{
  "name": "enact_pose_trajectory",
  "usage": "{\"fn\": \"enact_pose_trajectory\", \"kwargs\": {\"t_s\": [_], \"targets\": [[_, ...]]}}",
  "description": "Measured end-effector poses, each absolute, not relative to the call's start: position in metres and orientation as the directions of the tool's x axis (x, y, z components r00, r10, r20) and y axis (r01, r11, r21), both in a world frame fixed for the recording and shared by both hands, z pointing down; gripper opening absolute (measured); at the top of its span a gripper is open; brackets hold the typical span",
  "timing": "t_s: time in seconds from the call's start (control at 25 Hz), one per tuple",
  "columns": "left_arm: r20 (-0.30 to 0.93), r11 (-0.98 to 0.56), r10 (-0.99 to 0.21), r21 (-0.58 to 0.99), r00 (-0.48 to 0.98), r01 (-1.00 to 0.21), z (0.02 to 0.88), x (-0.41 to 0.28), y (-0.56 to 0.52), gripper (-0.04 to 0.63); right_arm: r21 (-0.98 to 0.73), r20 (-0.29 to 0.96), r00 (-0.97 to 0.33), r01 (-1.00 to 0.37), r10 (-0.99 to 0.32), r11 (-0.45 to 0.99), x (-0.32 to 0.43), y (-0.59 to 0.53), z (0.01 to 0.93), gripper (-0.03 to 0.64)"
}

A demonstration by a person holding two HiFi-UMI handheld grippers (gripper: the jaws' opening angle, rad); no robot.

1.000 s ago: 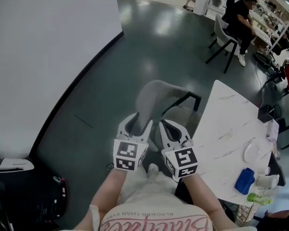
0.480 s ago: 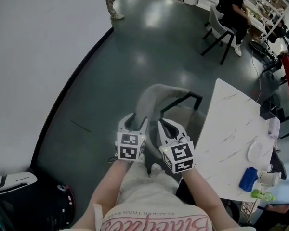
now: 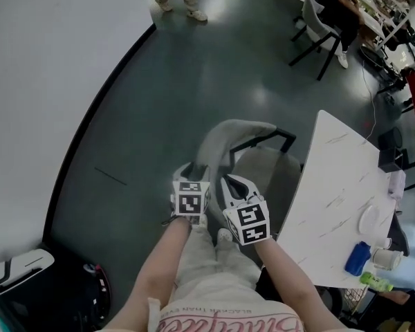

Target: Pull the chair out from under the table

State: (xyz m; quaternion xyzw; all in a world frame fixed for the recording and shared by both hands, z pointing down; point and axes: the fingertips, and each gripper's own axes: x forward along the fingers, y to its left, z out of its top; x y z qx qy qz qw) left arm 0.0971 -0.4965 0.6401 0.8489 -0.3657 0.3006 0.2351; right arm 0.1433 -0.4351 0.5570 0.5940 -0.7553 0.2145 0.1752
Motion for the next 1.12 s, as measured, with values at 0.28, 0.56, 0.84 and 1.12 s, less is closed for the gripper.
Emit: {"fn": "enact_pose_trajectory", "kwargs": {"t_s": [0.28, 0.56, 0.84, 1.12], "targets": [[0.738, -0.587, -0.413, 0.232, 0.533, -0.776, 0.672, 0.114, -0.512, 0.111, -0.168, 0.574, -0.208, -0.976, -0.792, 0.135, 0.151, -0.45, 0.587, 0.003], [0.755, -0.529, -0.386, 0.289, 0.53, -0.798, 0.67, 0.112, -0.513, 0.078, -0.171, 0.593, -0.201, -0.978, -0.78, 0.122, 0.145, -0.457, 0.591, 0.003], [0.754, -0.546, -0.358, 0.309, 0.55, -0.779, 0.667, 0.11, -0.515, 0.075, -0.157, 0.598, -0.207, -0.978, -0.775, 0.14, 0.131, -0.471, 0.59, 0.003], [0.76, -0.548, -0.368, 0.288, 0.536, -0.785, 0.664, 0.089, -0.531, 0.072, -0.145, 0.591, -0.202, -0.979, -0.781, 0.143, 0.124, -0.485, 0.586, 0.003]]}}
